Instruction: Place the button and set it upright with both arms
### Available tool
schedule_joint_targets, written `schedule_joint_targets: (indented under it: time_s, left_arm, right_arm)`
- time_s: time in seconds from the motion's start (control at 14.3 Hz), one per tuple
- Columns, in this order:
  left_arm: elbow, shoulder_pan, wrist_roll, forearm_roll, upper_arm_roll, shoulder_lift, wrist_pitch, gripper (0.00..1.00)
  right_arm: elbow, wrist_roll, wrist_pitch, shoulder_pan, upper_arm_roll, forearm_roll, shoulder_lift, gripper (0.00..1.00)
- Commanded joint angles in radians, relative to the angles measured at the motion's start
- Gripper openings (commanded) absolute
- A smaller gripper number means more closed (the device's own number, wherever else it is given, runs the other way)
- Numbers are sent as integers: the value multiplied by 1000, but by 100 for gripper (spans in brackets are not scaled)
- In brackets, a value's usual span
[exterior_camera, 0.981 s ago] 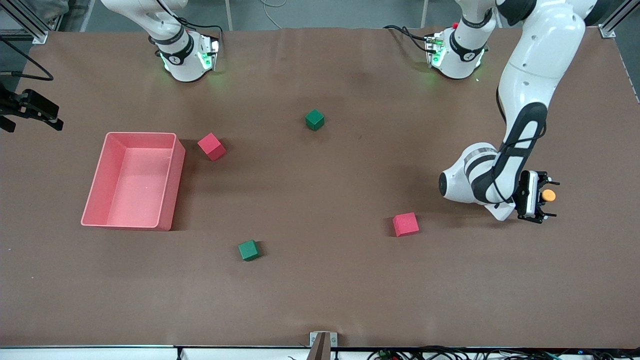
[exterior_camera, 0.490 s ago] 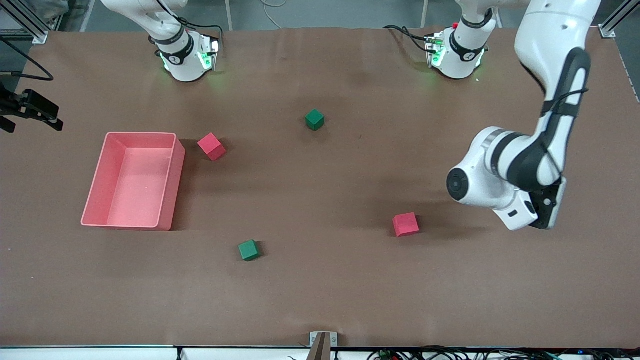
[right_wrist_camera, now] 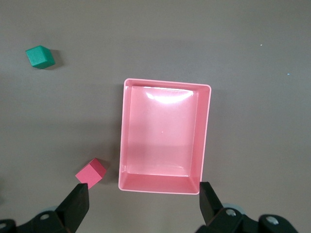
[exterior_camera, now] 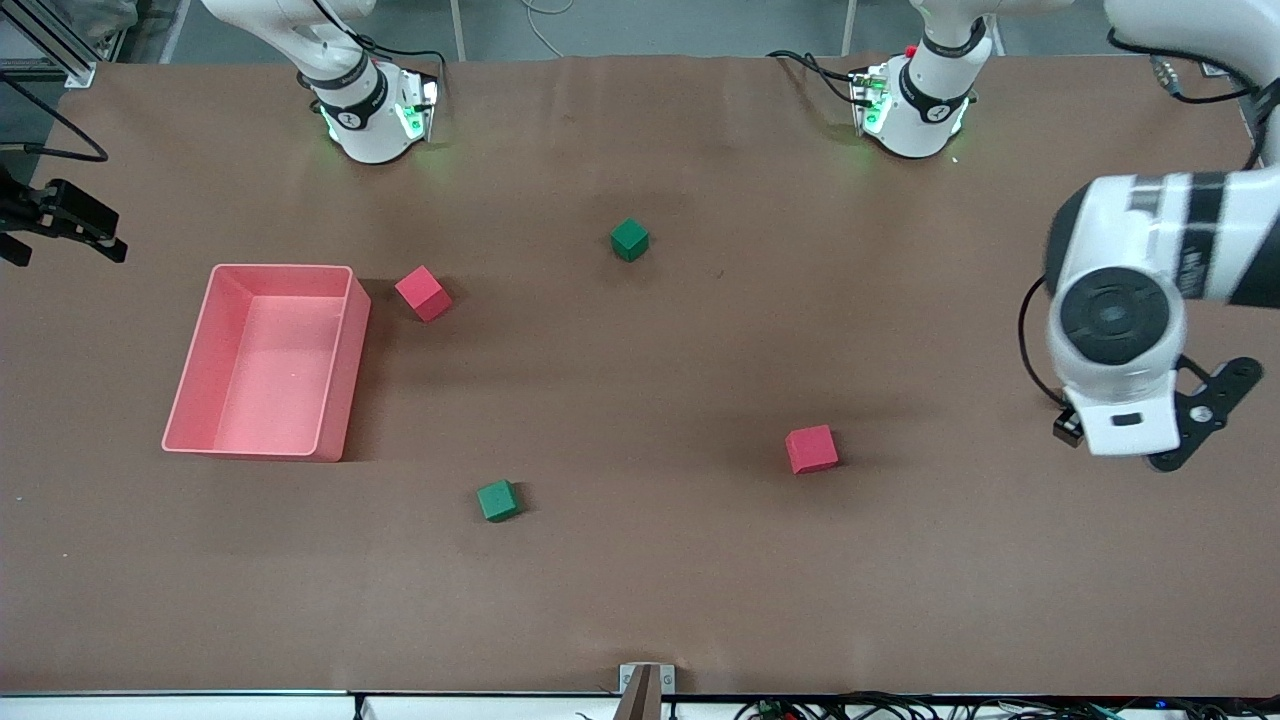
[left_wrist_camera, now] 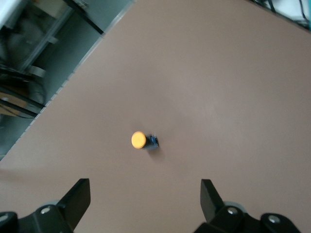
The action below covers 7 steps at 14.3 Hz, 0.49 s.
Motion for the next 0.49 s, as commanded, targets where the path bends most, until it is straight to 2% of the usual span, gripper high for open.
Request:
schedule_joint_targets:
  time_s: [0.0, 0.21, 0.42]
  left_arm:
    - [11, 36, 207, -148, -3, -46, -2, 100]
    - [40, 105, 284, -311, -8, -83, -7, 100]
    - [40, 112, 457, -398, -3, -121, -9, 100]
  right_arm:
    - [-10, -14, 0, -11, 7, 17, -10, 100]
    - [-12, -15, 9, -7, 7, 17, -10, 100]
    - [-10, -15, 17, -7, 9, 17, -8, 100]
